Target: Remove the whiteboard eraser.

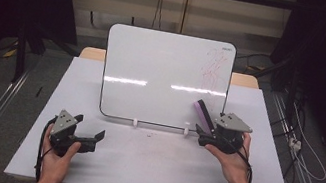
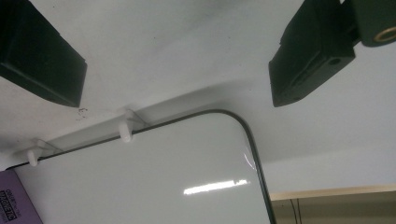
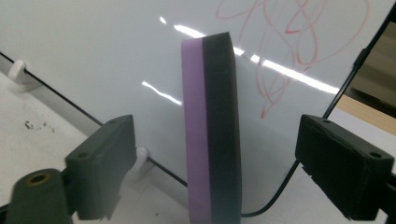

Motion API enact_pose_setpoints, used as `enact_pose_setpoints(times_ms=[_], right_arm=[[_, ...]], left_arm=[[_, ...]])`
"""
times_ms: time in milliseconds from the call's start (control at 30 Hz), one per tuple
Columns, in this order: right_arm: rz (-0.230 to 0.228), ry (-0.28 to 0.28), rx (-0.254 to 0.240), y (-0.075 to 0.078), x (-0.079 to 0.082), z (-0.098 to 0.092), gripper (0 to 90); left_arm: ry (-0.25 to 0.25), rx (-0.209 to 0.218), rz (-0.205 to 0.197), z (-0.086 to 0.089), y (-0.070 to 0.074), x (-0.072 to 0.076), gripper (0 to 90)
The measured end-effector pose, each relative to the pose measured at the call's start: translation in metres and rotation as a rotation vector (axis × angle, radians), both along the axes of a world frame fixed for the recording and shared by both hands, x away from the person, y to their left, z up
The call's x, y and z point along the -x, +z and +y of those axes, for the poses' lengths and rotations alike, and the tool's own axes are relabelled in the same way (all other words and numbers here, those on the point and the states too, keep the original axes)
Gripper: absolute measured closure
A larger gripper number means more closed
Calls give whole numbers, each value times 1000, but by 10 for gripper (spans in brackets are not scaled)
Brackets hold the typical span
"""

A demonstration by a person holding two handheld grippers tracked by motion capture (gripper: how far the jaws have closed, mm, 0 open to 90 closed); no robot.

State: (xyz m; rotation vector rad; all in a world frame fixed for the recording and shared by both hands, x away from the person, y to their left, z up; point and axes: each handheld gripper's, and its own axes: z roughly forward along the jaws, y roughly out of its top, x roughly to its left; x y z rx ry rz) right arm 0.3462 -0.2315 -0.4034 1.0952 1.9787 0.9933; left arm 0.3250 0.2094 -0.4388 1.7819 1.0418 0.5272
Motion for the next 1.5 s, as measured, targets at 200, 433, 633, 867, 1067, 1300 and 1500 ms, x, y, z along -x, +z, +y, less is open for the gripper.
enact_pose_setpoints(times_ms=[200, 433, 633, 867, 1067, 1300, 1500], right_arm=[[-3, -10, 42, -1, -3, -1, 286], [11, -4, 109, -6, -1, 4, 444], [34, -14, 145, -14, -1, 6, 540], [44, -27, 154, -17, -2, 8, 618], [38, -48, 162, -18, -1, 11, 638], [36, -49, 150, -18, 0, 9, 646], [35, -45, 148, -17, 1, 9, 650]], left_arm=[[2, -8, -5, -1, 1, 2, 40], [-8, -12, -1, -2, 1, 4, 40], [-4, -3, -5, 0, 1, 5, 40], [1, -6, -3, 2, 1, 6, 40], [-4, -13, -7, 2, 2, 7, 39], [-2, -16, -8, 3, 1, 7, 40], [1, -14, -6, 3, 1, 7, 40]])
